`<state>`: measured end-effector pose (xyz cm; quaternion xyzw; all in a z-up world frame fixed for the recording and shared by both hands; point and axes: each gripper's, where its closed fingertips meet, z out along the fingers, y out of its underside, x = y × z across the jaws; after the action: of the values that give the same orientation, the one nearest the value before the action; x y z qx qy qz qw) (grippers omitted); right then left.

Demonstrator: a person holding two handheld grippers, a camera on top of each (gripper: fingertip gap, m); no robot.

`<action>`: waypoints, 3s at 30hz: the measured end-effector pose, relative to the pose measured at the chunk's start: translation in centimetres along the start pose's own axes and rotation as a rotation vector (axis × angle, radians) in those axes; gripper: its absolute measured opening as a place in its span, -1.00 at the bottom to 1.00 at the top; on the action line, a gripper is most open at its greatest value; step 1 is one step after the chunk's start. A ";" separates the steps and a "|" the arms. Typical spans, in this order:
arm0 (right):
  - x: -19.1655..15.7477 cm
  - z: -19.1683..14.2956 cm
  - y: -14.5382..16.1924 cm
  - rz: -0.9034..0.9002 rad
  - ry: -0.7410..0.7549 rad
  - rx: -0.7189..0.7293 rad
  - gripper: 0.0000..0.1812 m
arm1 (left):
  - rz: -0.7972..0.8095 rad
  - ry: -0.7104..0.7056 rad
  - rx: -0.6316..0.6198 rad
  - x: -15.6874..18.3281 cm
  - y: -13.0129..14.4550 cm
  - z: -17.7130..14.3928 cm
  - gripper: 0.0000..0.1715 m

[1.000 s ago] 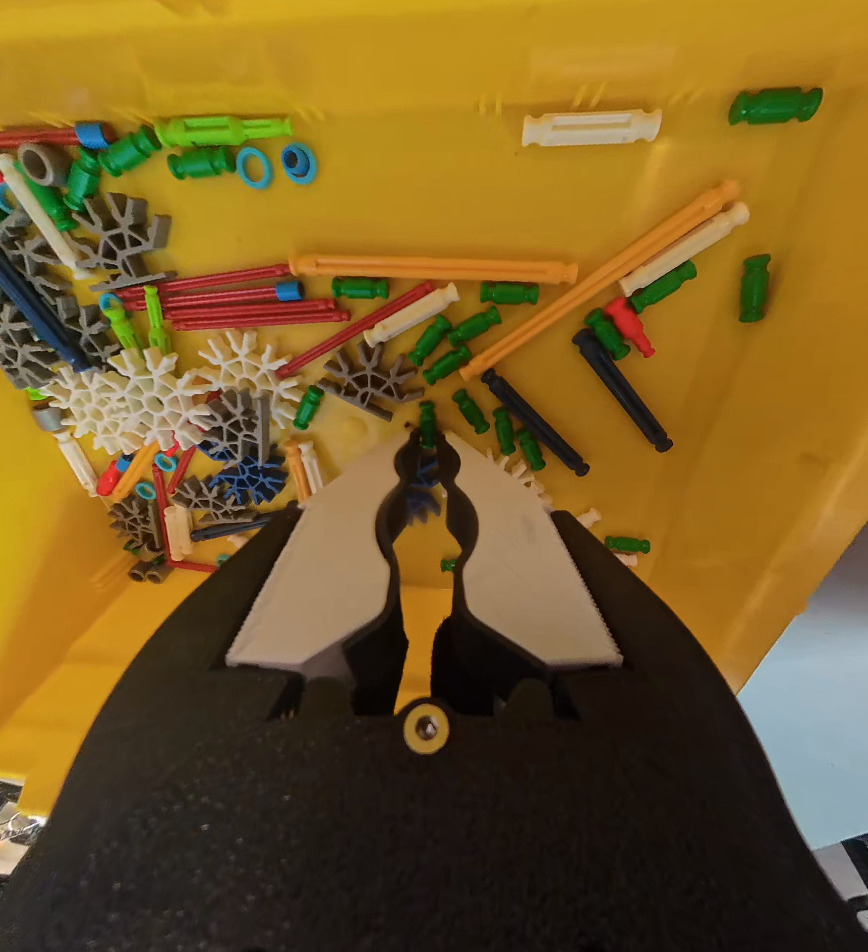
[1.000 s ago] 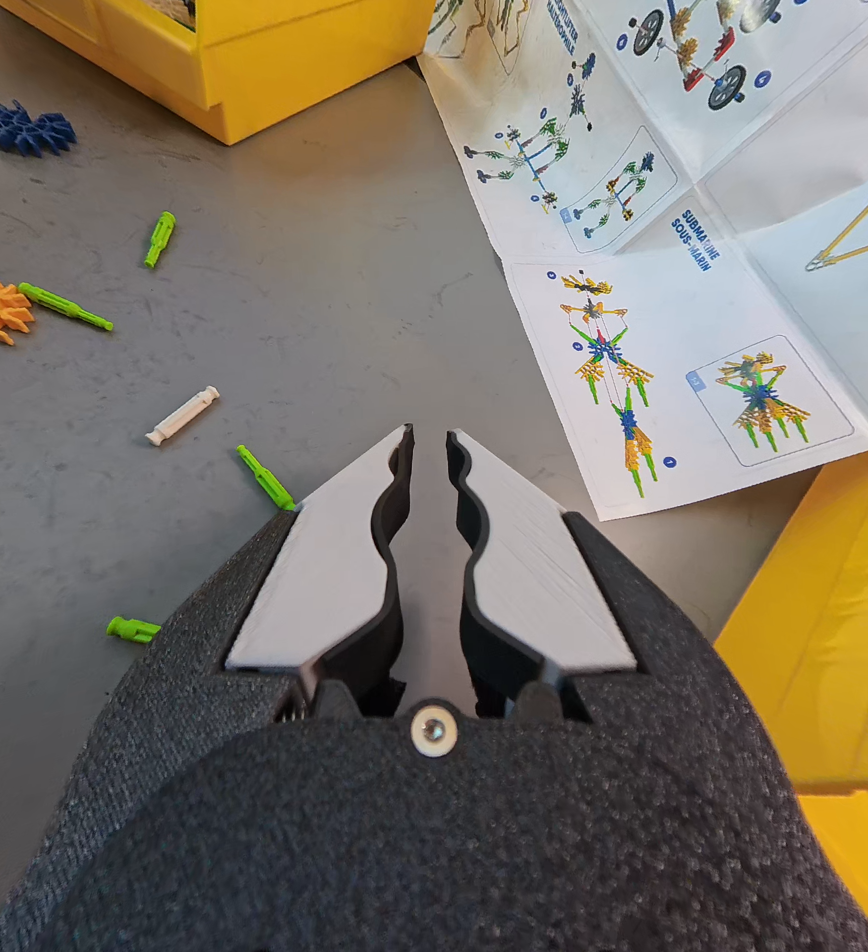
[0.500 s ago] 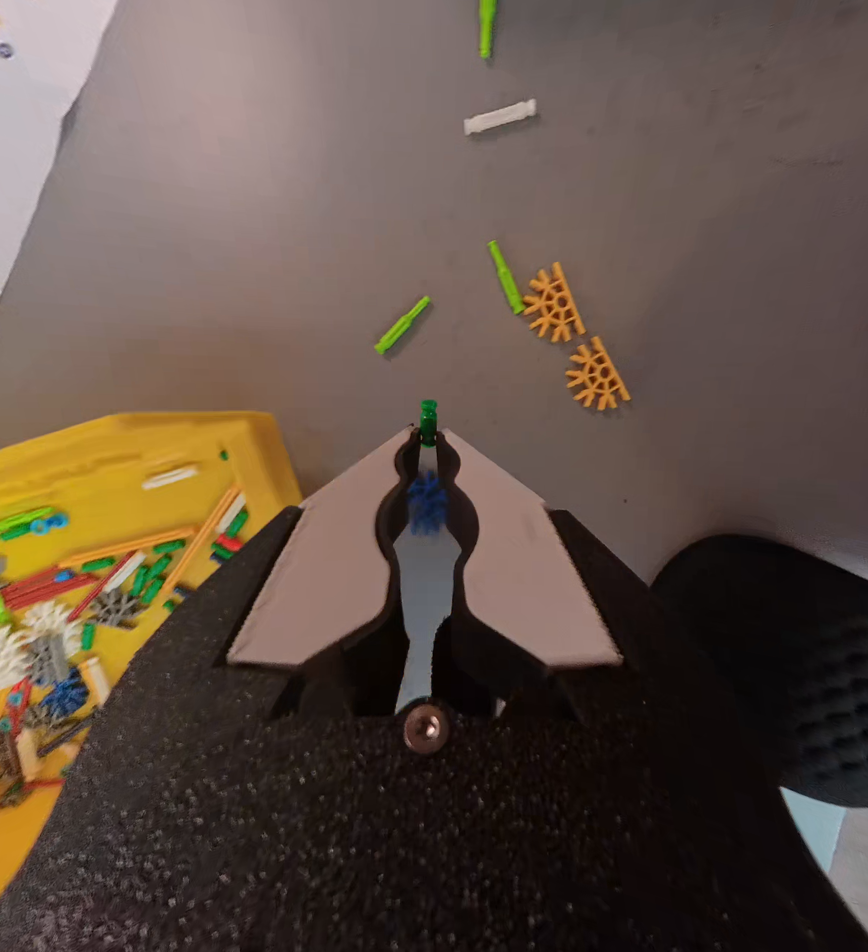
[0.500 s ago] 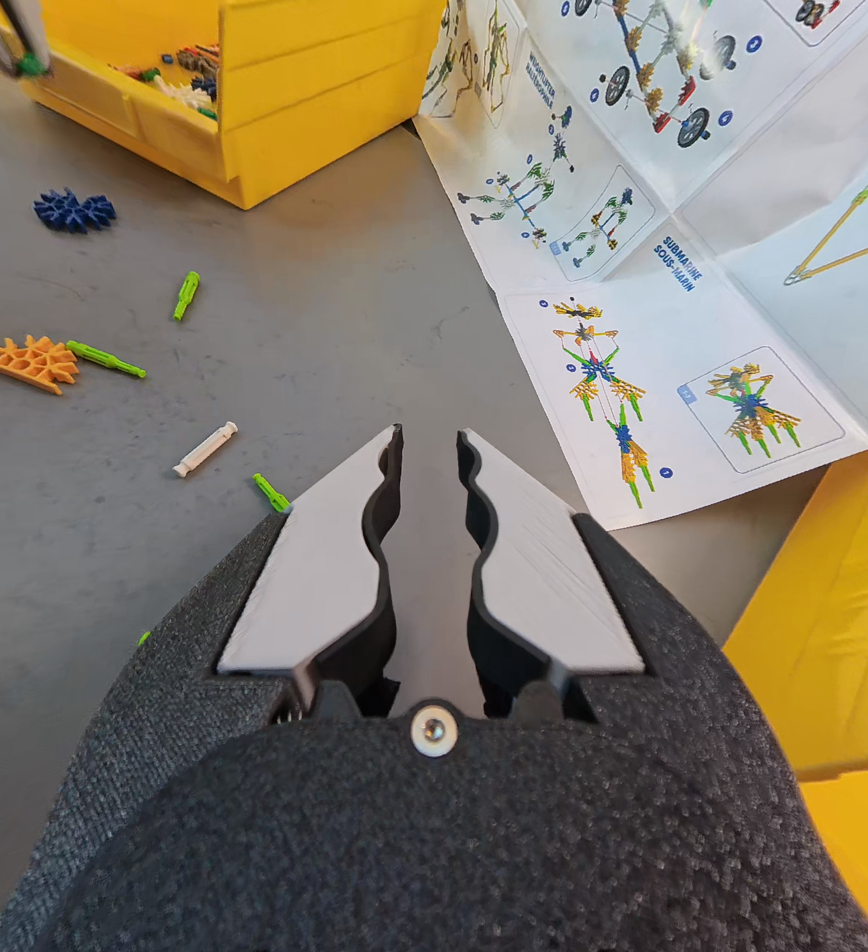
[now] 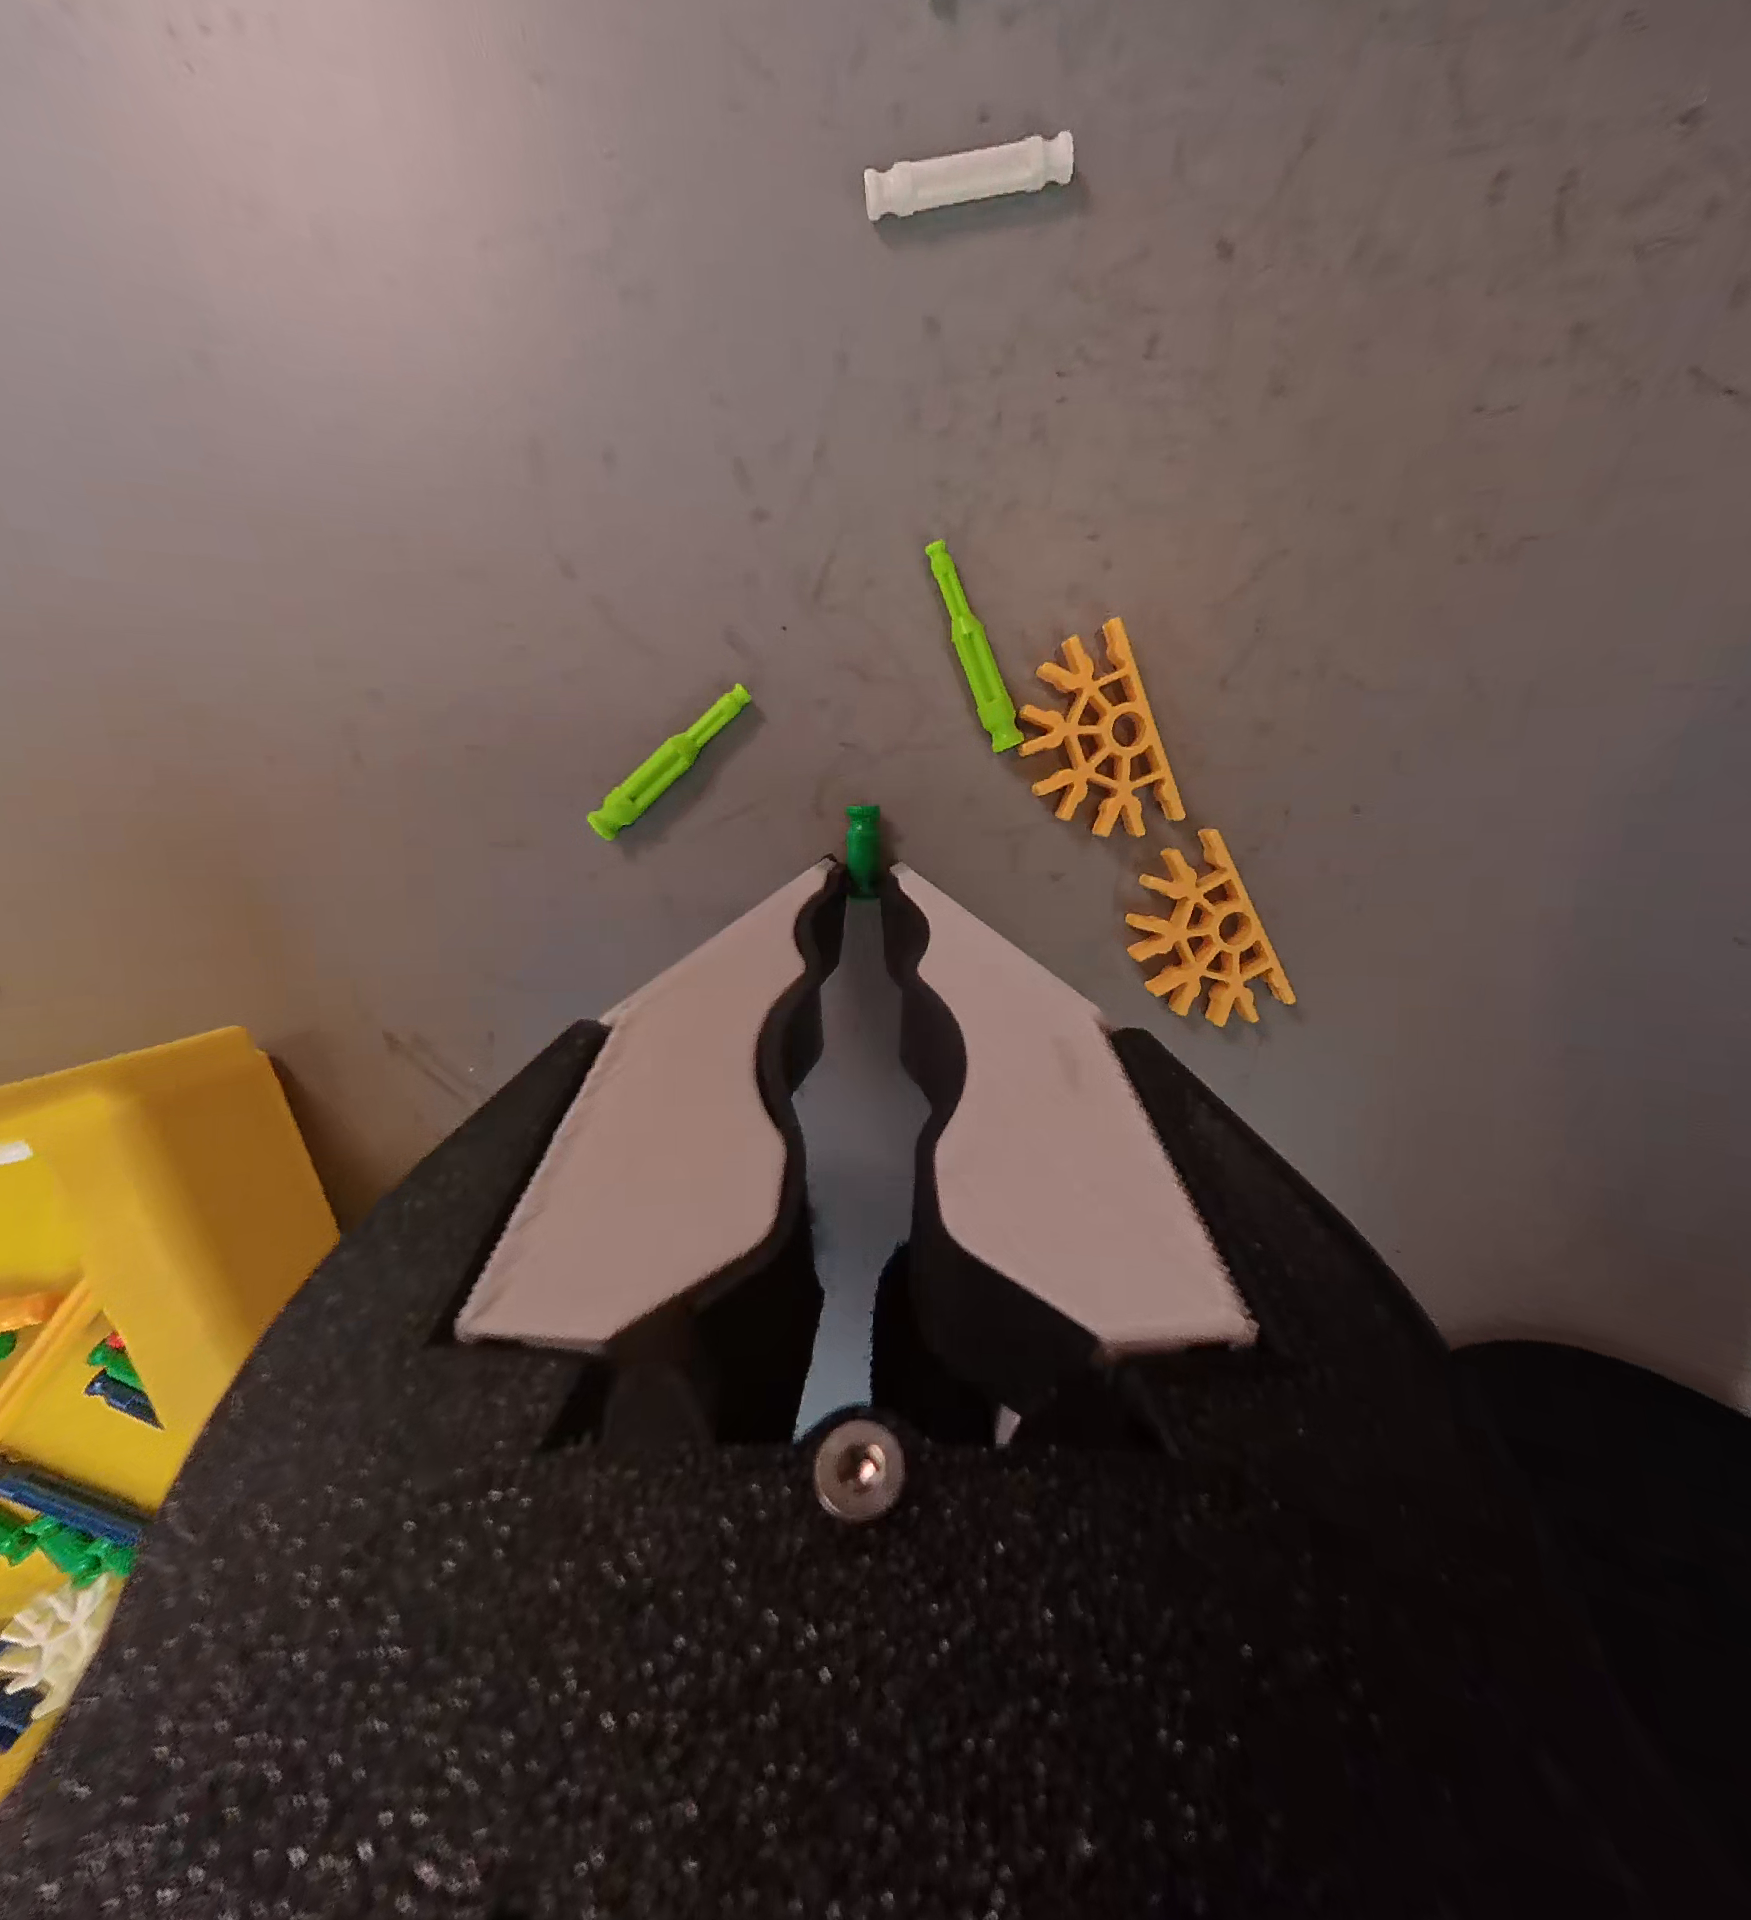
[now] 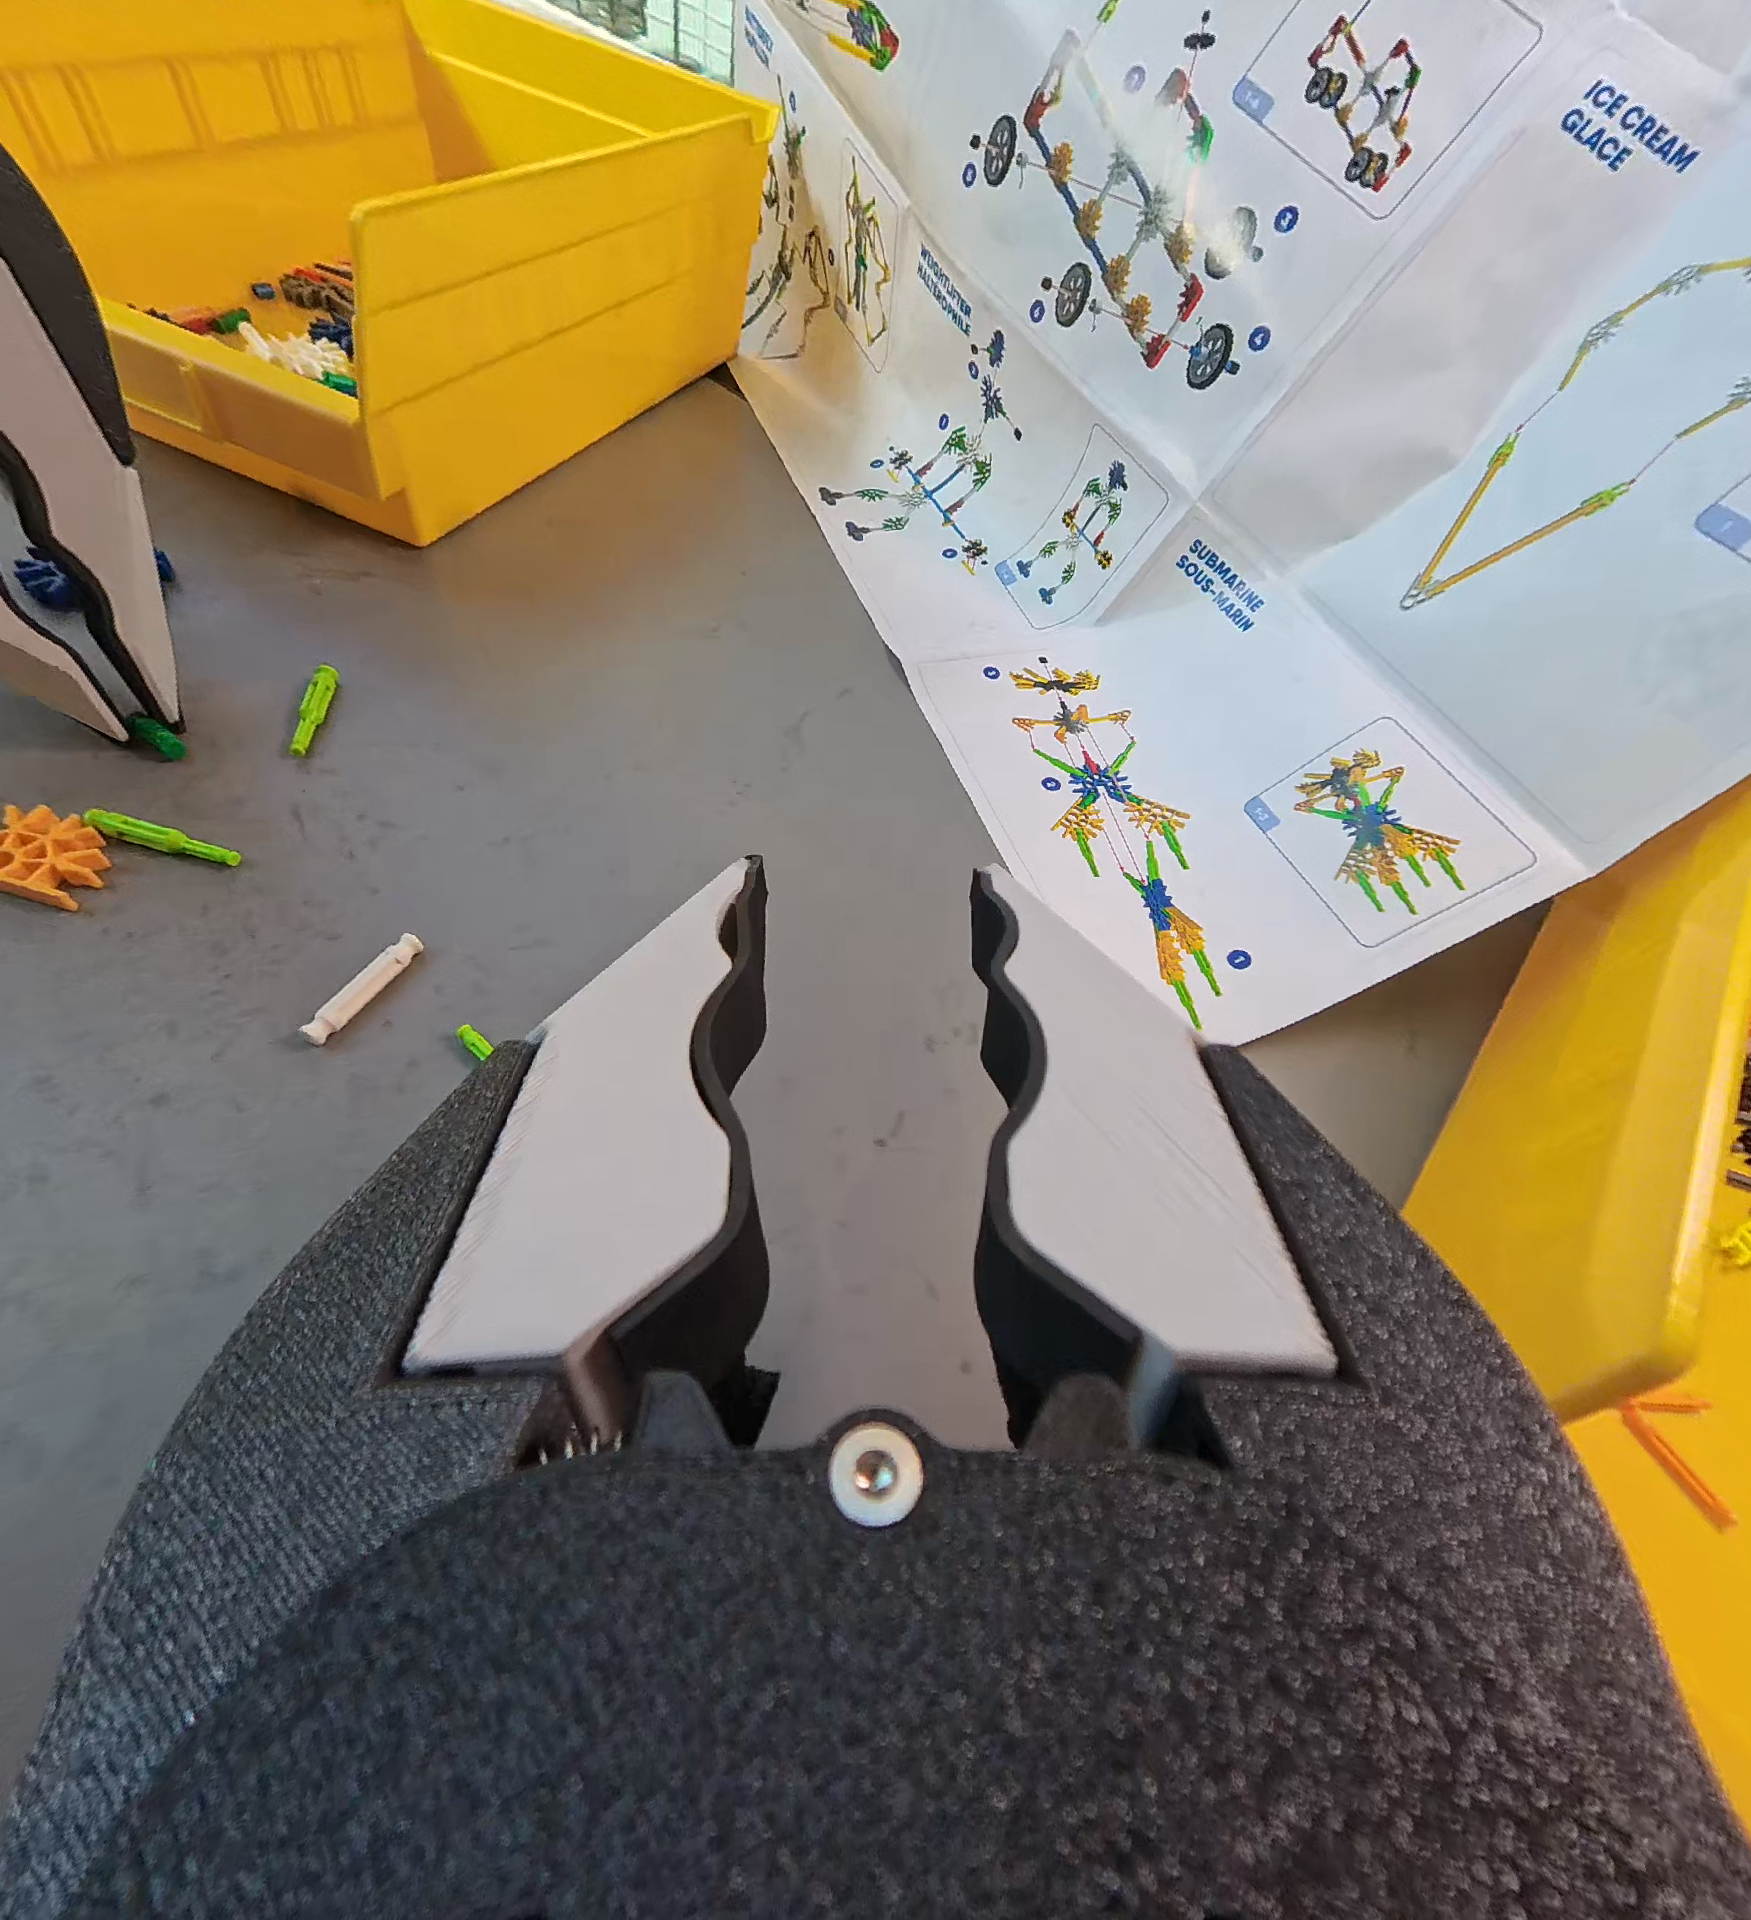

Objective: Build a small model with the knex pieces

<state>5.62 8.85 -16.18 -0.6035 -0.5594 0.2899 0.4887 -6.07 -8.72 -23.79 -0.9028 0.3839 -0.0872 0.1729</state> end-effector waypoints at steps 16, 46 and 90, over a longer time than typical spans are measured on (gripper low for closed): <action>-0.9 -0.3 -0.9 -0.019 -0.027 0.026 -0.59 | -0.204 -0.364 -0.022 -14.0 3.6 -13.2 -0.82; -1.2 0.1 0.0 -0.001 -0.065 0.001 -0.59 | -0.481 -0.181 -0.266 -18.3 12.5 -6.0 -0.93; -8.1 0.3 0.1 -0.251 -0.283 0.001 -0.68 | -0.370 -0.321 0.333 -1.8 5.7 -3.4 -0.48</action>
<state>3.74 1.15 -17.99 -0.4817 -0.6935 0.3090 0.4377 -12.09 -11.92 -22.83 -0.9189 0.1610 -0.0352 0.3583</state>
